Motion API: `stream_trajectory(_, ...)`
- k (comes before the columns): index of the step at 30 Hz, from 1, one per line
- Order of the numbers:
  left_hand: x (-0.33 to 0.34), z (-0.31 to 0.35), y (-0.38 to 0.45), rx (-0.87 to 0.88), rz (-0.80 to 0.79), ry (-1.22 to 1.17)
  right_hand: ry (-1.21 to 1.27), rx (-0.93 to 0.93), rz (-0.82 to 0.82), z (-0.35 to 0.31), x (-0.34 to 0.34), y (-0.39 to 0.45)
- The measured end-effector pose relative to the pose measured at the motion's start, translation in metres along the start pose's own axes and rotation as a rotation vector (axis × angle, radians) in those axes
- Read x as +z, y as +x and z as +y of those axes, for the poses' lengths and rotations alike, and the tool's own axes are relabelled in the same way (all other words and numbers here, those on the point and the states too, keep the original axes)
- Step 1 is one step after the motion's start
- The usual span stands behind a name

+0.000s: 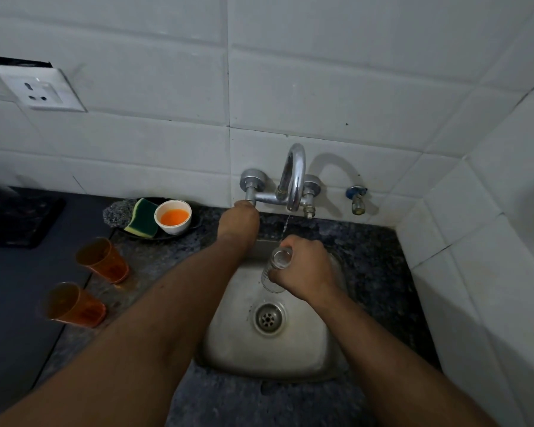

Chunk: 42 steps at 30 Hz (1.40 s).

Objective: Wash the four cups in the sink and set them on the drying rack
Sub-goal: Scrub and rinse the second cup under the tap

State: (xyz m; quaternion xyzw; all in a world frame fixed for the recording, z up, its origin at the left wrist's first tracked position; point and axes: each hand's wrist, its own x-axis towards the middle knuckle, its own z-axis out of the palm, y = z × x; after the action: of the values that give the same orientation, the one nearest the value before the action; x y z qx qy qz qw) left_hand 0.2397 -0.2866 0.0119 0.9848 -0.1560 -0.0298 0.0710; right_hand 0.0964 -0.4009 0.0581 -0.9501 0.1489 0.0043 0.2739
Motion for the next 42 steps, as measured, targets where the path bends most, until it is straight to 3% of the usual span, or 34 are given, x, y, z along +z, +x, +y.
stream_trajectory(21,0.0,-0.001,0.001,-0.013,-0.014,-0.048,0.029,-0.001,0.022,-0.004,0.01,0.0)
stream_trajectory(36,0.012,-0.011,0.008,0.084,0.005,-0.019,0.048,0.069,0.078,-0.008,0.035,-0.002)
stream_trajectory(42,0.007,-0.019,0.005,0.049,-0.055,-0.165,0.058,0.071,0.087,-0.01,0.04,-0.014)
